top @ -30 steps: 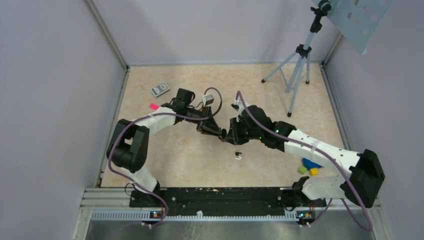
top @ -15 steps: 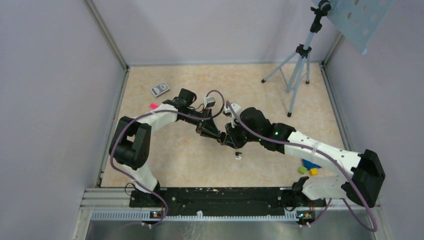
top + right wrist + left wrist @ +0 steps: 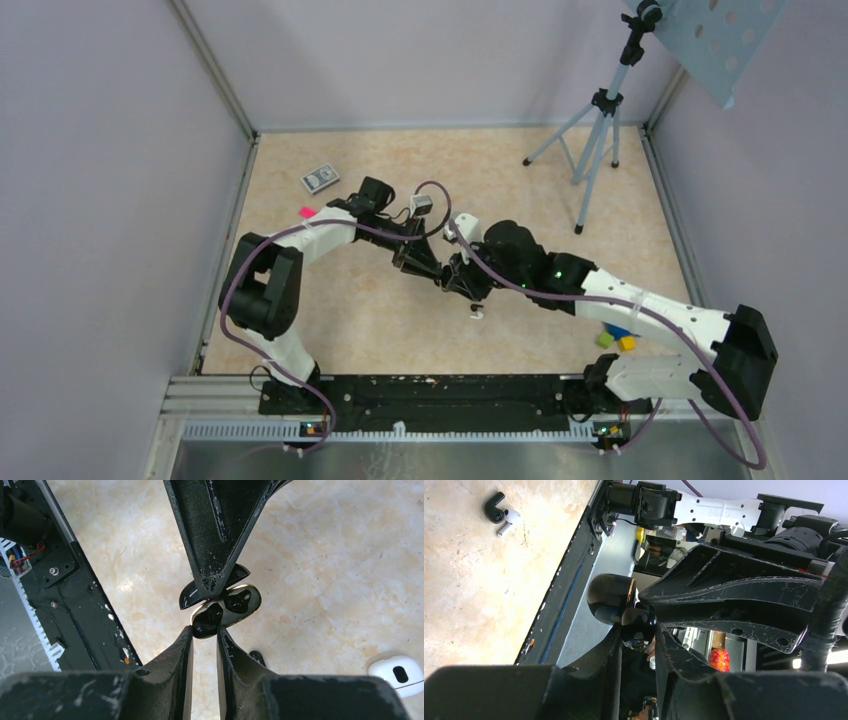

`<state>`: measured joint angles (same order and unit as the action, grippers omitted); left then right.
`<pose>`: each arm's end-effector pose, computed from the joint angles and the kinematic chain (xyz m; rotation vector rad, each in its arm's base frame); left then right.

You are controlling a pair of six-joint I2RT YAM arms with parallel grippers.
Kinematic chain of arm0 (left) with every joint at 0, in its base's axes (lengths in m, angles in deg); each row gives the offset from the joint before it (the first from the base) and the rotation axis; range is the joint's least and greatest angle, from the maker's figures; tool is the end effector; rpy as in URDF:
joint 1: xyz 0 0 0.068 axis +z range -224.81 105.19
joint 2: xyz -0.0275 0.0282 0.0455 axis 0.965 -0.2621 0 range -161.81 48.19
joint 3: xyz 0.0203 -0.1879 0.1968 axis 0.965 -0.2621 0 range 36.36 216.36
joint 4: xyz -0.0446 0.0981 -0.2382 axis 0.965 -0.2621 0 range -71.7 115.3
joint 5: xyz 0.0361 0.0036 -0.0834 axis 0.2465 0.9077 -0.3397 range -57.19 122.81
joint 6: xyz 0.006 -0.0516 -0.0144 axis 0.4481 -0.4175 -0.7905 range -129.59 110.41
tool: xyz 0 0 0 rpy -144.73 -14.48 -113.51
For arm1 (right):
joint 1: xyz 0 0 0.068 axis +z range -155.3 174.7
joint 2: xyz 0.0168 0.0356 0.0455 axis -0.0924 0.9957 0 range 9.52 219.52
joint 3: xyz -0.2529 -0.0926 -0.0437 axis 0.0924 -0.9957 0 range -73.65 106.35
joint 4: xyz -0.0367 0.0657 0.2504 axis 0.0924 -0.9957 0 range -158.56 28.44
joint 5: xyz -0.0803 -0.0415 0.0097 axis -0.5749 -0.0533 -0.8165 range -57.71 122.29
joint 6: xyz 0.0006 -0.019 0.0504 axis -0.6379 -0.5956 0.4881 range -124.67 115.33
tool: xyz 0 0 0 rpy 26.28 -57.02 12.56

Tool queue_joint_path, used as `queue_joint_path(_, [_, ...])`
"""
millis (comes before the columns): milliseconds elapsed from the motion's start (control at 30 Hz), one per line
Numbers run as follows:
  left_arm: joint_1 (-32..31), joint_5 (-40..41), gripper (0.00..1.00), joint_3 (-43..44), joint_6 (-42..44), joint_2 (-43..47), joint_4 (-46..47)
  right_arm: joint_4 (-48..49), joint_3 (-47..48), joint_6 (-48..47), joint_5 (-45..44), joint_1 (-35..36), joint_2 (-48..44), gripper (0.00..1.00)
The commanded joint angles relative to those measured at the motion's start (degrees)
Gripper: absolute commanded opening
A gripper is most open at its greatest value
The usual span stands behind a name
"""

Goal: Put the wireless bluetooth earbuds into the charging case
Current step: Adjust the left earbud in the left side groove of the charging case.

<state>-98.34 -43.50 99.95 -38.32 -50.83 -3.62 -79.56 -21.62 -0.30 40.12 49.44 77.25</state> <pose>0.2901 -0.1642 0.2068 -0.3006 -2.2711 1.8167 0.1478 0.2174 0.2887 -1.0305 1.9979 0.7266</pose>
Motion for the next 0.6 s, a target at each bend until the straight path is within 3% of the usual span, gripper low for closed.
queue_joint_path(0, [-0.59,-2.36,0.0,2.32,-0.06,0.1,0.23,3.38,-0.46,-2.05,0.34,1.31,-0.88,0.12])
queue_joint_path(567, [-1.25,-1.91,0.0,1.66,-3.11,0.39,3.98,0.77,1.27,0.8,-3.25,1.36,1.26,0.36])
